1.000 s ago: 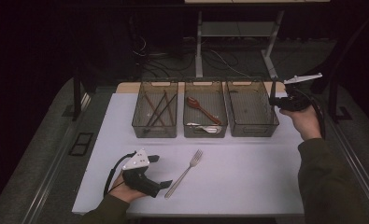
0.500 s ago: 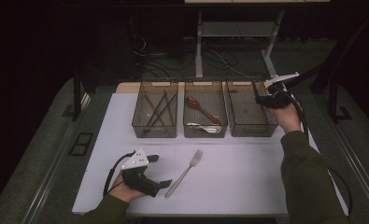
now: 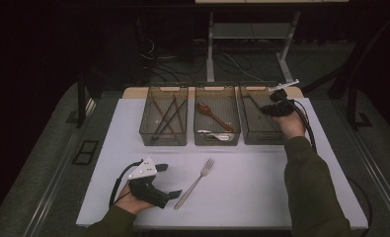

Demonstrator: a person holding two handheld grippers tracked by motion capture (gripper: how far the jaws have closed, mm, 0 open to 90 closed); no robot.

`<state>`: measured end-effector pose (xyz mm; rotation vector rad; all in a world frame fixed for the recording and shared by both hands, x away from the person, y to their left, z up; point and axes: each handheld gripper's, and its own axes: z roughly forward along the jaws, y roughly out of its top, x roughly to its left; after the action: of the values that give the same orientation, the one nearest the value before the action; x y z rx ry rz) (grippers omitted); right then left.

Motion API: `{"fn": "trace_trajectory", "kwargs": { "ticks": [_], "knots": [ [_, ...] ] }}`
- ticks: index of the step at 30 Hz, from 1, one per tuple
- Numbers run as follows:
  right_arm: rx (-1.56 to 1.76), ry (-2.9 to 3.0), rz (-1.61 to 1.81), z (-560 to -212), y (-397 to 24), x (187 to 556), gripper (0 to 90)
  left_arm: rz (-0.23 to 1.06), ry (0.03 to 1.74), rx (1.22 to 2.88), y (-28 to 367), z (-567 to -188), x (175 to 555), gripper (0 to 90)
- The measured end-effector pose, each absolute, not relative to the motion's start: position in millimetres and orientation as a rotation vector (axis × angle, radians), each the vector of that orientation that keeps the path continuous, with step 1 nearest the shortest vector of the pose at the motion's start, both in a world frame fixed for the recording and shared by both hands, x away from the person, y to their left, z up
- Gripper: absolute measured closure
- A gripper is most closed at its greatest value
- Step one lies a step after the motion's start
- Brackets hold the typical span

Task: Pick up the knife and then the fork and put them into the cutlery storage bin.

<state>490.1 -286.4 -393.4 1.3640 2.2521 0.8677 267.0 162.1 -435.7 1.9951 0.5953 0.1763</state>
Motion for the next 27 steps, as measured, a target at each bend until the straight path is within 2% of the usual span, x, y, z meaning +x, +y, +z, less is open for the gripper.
{"fn": "trace_trajectory", "kwargs": {
  "ticks": [9, 11, 18, 27],
  "knots": [
    [1.377, 2.209, 0.994, -382, -289, 483, 61.5, 0.175, 0.593, 2.003, 161, -436, 267, 0.0],
    [1.376, 2.203, 1.017, -378, -290, 480, 53.4, 0.174, 0.593, 2.006, 161, -436, 267, 0.0],
    [1.378, 2.181, 1.114, -371, -296, 466, 39.4, 0.174, 0.597, 2.006, 161, -436, 267, 0.0],
    [1.314, 2.144, 1.214, -359, -308, 432, 30.2, 0.177, 0.596, 2.017, 160, -437, 268, 0.0]
  ]
}}
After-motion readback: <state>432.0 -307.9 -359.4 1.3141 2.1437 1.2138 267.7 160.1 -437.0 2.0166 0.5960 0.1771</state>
